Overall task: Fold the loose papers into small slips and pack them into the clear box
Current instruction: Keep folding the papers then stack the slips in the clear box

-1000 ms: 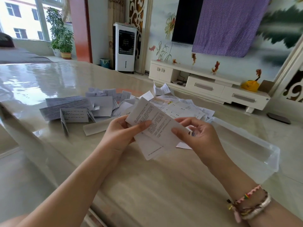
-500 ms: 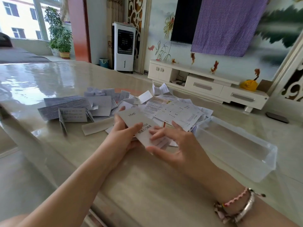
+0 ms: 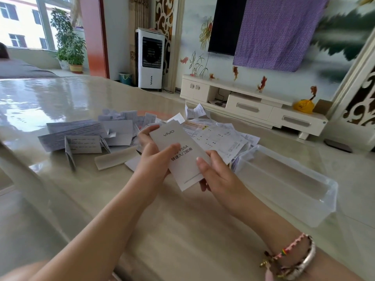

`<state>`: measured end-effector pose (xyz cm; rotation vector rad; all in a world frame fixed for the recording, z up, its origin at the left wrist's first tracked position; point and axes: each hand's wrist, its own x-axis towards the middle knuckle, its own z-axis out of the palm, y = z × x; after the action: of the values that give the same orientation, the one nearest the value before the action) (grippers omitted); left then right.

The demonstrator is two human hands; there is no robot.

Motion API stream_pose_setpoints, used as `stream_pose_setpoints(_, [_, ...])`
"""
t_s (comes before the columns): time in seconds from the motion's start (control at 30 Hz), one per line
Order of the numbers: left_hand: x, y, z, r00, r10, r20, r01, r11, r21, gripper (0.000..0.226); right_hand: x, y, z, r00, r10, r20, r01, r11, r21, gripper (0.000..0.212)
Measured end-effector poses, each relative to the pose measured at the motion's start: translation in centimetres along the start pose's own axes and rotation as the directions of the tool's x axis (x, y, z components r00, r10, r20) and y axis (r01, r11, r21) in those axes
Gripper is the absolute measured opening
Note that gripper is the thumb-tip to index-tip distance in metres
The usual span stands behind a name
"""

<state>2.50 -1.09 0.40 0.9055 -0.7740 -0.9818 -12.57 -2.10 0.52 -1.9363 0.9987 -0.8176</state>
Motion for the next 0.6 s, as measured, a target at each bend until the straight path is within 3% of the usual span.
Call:
stream_pose_setpoints(0.1, [0.5,-0.3,1.2,0.999,0.036,0.013,-0.036,0.999,0.041,0.049,0.2,-0.3,-1.3,0.996,0.054,-0.067,-0.052,0.998,0.038,0.01])
stream_pose_setpoints(0.17, [0.6,-0.4,2.2,0.997,0.04,0.058,-0.043,0.998,0.038,0.048,0.2,-0.8,-2.5,0.988,0.111,-0.107,-0.1,0.99,0.099,0.01])
stream_pose_setpoints(0.27, [0.8,-0.1,4.0,0.988,-0.023,0.152,0.021,1.0,0.017,0.027,0.0,-1.7,-4.9,0.965,0.146,-0.218,-0.121,0.985,0.122,0.013])
stream_pose_setpoints(0.33, [1.6,-0.1,4.9,0.983,-0.068,0.169,0.063,0.997,0.038,0.032,0.4,-2.0,-6.9,0.939,0.163,-0.304,-0.136,0.985,0.11,0.014])
stream_pose_setpoints(0.43, [2.9,-1.2,6.0,0.969,-0.069,0.237,0.012,0.973,0.232,0.034,1.3,-1.7,-10.7,0.894,0.204,-0.399,-0.179,0.979,0.099,0.014])
stream_pose_setpoints(0.53, [3.8,-2.8,6.6,0.957,0.034,0.288,-0.181,0.845,0.503,0.026,2.4,-0.7,-14.4,0.848,0.29,-0.444,-0.271,0.957,0.107,0.013])
stream_pose_setpoints(0.6, [4.1,-3.5,6.8,0.923,0.126,0.363,-0.353,0.653,0.67,0.03,3.1,0.5,-17.1,0.796,0.361,-0.486,-0.346,0.93,0.125,0.012])
